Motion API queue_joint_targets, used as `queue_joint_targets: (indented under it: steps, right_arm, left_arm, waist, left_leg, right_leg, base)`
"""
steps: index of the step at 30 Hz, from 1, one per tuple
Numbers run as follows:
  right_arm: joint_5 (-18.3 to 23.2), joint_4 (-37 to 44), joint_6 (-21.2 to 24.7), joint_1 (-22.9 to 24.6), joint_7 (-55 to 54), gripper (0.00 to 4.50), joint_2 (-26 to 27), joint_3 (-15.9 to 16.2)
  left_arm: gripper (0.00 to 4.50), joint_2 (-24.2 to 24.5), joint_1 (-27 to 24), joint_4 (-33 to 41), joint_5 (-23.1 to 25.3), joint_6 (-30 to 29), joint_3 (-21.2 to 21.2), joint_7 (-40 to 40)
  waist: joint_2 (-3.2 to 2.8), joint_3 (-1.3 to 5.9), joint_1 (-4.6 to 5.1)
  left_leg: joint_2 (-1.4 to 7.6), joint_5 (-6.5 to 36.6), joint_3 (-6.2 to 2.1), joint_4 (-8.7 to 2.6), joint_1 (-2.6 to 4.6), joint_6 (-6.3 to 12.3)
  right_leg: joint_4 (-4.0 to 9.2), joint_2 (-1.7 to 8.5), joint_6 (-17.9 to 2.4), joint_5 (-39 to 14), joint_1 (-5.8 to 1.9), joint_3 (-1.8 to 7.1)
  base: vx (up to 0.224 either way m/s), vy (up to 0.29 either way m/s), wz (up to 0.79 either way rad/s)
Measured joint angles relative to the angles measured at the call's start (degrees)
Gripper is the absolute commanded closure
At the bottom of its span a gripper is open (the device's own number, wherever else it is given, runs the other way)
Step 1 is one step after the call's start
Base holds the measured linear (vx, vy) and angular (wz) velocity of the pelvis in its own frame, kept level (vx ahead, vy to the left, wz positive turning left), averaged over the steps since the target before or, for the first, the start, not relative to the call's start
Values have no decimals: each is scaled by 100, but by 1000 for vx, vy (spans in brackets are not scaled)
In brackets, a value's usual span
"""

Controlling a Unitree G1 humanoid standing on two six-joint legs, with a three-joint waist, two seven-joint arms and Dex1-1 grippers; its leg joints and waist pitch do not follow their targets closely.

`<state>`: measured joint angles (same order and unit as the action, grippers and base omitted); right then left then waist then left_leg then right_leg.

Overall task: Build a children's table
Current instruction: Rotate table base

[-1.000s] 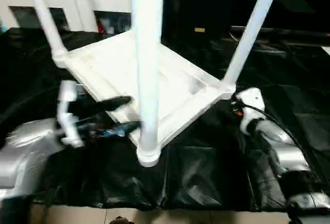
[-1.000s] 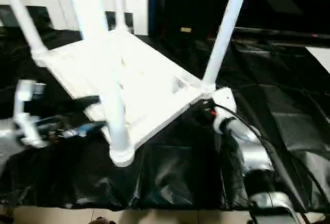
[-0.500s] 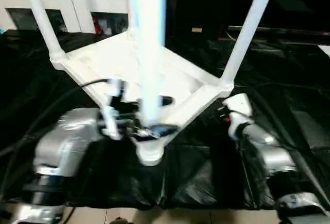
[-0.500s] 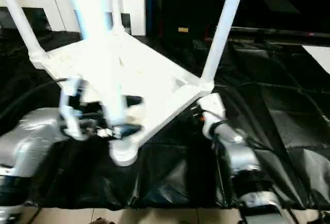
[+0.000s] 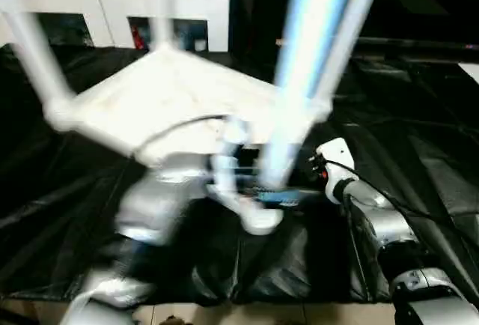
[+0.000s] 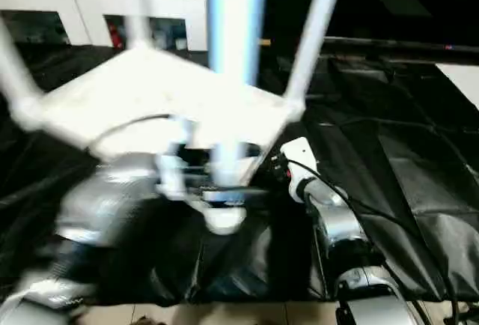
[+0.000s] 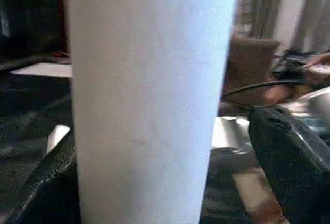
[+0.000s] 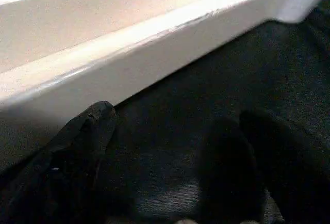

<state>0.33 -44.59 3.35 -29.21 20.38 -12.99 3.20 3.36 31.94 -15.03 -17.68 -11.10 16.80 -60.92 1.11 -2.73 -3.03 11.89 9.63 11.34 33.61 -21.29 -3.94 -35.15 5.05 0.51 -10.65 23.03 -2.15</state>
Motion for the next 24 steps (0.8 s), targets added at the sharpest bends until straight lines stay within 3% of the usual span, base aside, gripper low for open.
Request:
queue_joint_targets:
  steps: [5,7,10,12,18,22,23,24]
  right_arm:
    - [-4,-73,-157,-8,-58,0,-29,-40]
    - [-7,-73,-182,-7,-51,0,-125,-41]
    - [-10,-67,-199,6,-18,0,-290,-75]
    - [-8,-64,-215,50,30,0,-398,-144]
    - [303,668,-162,421,1289,0,-1073,-268]
    - [445,1207,-125,541,2055,0,-1454,-124]
    - [474,1352,-105,588,2207,0,-1532,-95]
    - [504,1522,-66,661,2363,0,-1614,-75]
  left_arm:
    - [3,-276,421,-1184,776,832,96,1190]
    - [3,-283,535,-1474,917,1083,70,1407]
    - [3,-246,642,-1686,977,1297,-23,1385]
    - [3,-150,642,-1692,956,1349,-37,1223]
    - [3,871,624,-1742,515,1035,-64,-646]
    - [3,1145,757,-2148,516,1020,-11,-1379]
    - [31,1171,825,-2283,576,1069,34,-1473]
    - [31,1202,902,-2424,655,1160,82,-1545]
  waist:
    - [-80,-4,18]
    - [-117,-11,-11]
    - [-125,-10,-44]
    - [-125,-10,-41]
    - [-160,-23,-60]
    - [-166,-25,-158]
    - [-166,-25,-189]
    - [-166,-25,-216]
  left_leg:
    - [0,0,-6,-2,2,0]
    - [0,0,-8,0,-1,0]
    - [-1,-1,-6,2,-3,1]
    - [-1,-1,-6,2,-4,1]
    - [0,0,-3,2,-6,3]
    - [0,1,2,11,-8,7]
    - [0,1,2,12,-8,7]
    - [0,1,1,13,-8,7]
  right_leg:
    - [-4,0,2,4,-1,-8]
    - [-4,1,1,4,-1,-10]
    - [-4,4,0,5,-1,-10]
    - [-3,3,0,5,0,-10]
    - [-3,2,-1,5,3,-10]
    - [-2,7,-1,5,1,-9]
    - [-2,8,-1,5,1,-10]
    - [-2,8,-1,5,0,-12]
  base:
    - [0,0,0]
    - [0,0,0]
    - [0,0,0]
    - [0,0,0]
    - [0,0,0]
    - [0,0,0]
    - [0,0,0]
    - [0,0,0]
